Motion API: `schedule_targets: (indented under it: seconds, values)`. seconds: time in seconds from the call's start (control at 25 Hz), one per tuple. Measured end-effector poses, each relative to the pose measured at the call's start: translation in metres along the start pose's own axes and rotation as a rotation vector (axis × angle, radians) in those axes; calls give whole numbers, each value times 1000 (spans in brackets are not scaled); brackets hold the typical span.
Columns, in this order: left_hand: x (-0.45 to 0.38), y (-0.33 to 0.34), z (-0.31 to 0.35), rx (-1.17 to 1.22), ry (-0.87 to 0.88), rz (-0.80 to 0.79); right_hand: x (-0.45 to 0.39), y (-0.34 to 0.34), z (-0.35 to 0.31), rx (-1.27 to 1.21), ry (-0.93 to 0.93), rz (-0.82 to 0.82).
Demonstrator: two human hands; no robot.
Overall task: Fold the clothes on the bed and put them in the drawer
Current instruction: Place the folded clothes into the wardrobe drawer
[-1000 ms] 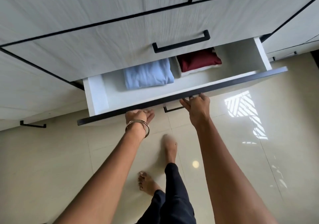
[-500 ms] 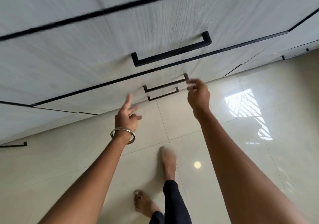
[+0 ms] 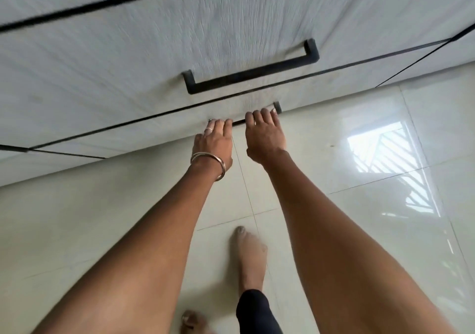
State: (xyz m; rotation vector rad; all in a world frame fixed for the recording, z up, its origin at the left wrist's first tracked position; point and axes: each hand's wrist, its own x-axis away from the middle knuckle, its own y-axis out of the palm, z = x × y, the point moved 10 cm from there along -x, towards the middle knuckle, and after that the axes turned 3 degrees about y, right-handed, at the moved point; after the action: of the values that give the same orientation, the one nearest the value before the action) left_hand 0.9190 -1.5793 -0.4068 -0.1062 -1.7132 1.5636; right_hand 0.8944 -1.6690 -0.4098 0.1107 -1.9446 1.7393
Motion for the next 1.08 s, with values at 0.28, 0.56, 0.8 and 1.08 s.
schedule_targets:
  seconds: [0.28,0.56,0.8,1.08]
  values:
    - [44,19,22,85,-6,-211,57,22,2,-147,120,-202]
    - [169,-9,74,62,89,-209,226,28,17,-423,491,-353]
    - [250,51,4,135,-76,-429,271,13,-27,-271,158,-311]
    - [297,45,-7,365,-66,-433,298,8,-44,-294,184,-390]
